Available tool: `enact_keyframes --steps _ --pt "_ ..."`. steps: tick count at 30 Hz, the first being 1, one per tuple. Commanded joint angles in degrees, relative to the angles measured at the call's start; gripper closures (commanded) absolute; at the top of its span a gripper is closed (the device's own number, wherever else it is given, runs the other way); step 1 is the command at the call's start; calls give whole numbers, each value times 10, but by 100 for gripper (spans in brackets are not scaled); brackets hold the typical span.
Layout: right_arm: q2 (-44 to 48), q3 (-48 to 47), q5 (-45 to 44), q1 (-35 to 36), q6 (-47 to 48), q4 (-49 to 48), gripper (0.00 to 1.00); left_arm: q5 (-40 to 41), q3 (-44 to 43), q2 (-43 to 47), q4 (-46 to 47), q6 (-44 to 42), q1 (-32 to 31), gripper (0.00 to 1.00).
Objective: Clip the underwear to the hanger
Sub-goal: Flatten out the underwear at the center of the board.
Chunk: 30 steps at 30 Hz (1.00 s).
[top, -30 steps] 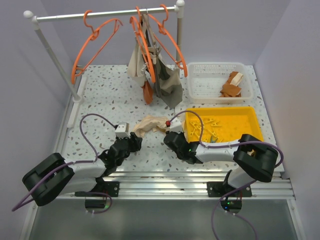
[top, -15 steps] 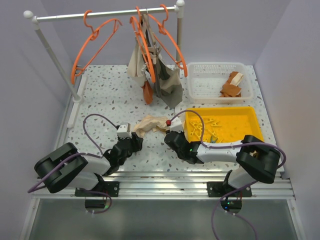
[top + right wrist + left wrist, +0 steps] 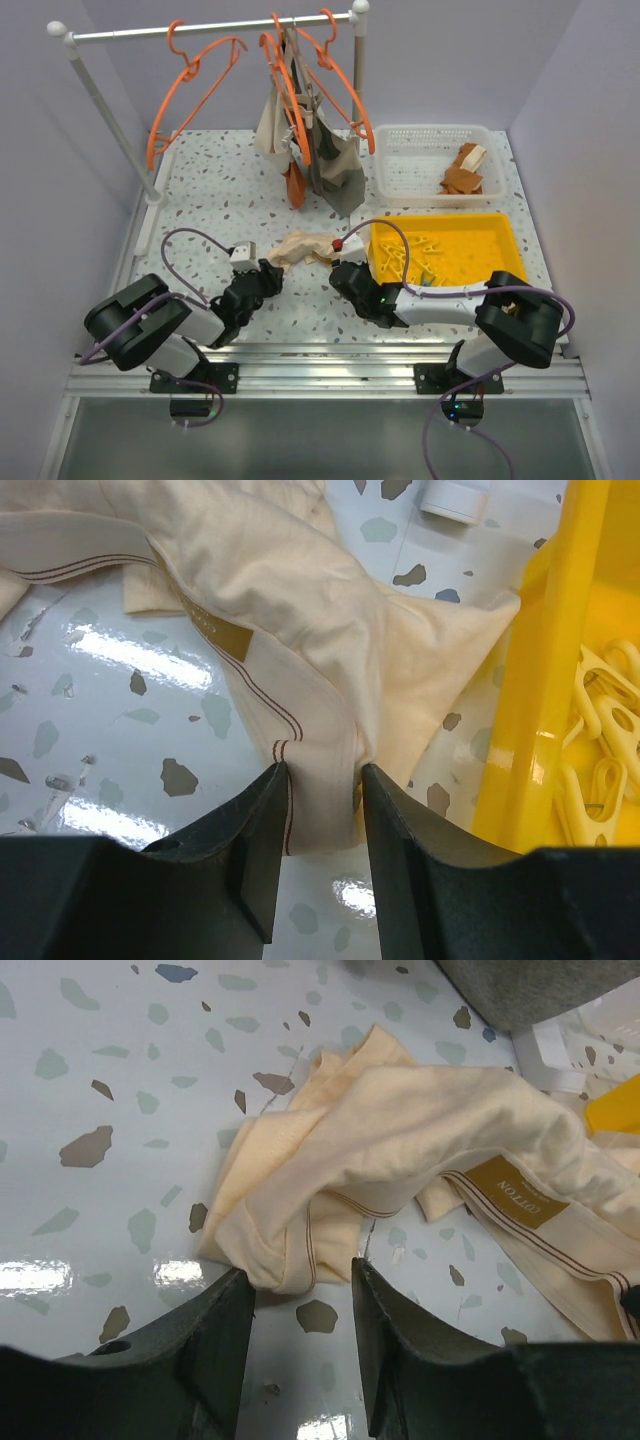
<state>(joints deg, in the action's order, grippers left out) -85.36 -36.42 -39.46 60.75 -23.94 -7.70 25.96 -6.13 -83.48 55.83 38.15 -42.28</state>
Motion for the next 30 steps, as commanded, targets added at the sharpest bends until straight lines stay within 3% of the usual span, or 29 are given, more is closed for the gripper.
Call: enact_keyframes --steps 1,12,17,21,26,29,30 --pt "8 -12 -4 1 1 -6 60 3 -10 -15 76 -7 8 54" --pt "-7 -7 4 0 -7 -7 59 -19 -15 -64 139 -12 33 76" --pt "-12 -2 3 0 -9 -6 58 -16 1 -67 166 -18 40 100" --pt "-15 5 2 0 -14 -3 57 6 21 -39 172 -29 41 100" --pt "-9 9 -1 0 -18 8 52 -6 27 53 100 -43 43 100" --pt "2 11 0 0 -20 18 43 -19 30 100 43 -49 44 100" --pt "7 17 2 1 -22 23 36 -24 31 130 16 -50 44 100"
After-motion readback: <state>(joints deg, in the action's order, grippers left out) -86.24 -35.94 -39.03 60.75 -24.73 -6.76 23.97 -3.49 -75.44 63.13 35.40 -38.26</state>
